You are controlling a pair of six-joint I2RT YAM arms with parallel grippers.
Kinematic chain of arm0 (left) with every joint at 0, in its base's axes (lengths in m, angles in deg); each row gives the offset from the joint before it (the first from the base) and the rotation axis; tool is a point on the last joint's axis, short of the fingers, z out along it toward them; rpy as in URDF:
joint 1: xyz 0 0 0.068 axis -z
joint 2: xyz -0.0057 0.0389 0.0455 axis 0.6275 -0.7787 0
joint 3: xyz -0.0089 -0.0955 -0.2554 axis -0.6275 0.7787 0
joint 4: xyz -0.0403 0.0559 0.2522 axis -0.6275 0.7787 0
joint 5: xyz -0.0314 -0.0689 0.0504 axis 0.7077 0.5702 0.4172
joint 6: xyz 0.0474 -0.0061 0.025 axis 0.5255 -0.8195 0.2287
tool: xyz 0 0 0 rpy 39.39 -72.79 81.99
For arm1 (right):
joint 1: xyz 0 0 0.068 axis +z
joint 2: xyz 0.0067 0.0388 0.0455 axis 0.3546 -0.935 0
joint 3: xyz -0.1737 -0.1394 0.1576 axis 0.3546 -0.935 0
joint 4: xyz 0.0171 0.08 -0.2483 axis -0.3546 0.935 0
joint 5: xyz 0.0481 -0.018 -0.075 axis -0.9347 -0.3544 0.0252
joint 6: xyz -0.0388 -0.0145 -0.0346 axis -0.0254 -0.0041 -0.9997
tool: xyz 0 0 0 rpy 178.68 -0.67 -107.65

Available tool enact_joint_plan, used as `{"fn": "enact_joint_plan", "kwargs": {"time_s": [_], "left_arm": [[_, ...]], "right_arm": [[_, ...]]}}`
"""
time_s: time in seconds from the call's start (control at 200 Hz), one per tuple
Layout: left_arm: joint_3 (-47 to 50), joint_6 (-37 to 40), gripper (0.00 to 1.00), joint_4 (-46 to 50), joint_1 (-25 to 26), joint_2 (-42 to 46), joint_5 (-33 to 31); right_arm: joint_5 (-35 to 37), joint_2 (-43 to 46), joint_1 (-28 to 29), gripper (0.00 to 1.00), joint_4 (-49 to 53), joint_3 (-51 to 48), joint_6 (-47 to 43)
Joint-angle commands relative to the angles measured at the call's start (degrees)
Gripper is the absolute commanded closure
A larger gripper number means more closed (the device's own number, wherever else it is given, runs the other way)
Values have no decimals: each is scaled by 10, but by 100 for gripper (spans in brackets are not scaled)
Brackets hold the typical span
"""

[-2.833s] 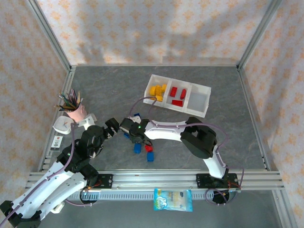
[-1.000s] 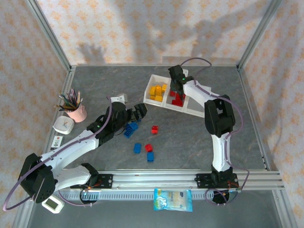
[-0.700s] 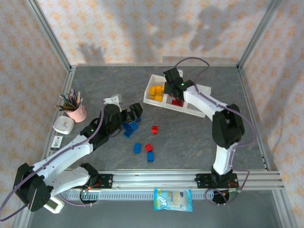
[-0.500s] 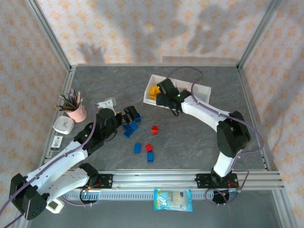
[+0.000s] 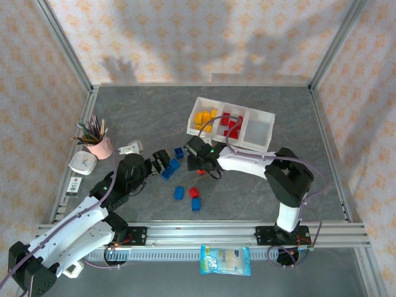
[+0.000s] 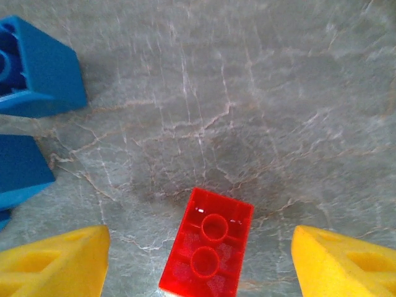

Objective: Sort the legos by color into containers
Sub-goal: Pick up the lego from the center of the table.

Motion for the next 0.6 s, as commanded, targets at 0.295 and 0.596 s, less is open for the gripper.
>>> {"fn": "enact_joint_plan", "kwargs": {"time_s": [0.295,0.596], "left_arm": [[3,-6,1,3,-8,4,5],[-2,-2,1,-8,-8,-10,20]], "right_arm": [[23,-37,6,38,-2,-8,58],[31,-39,7,58,-5,-20,56]]}}
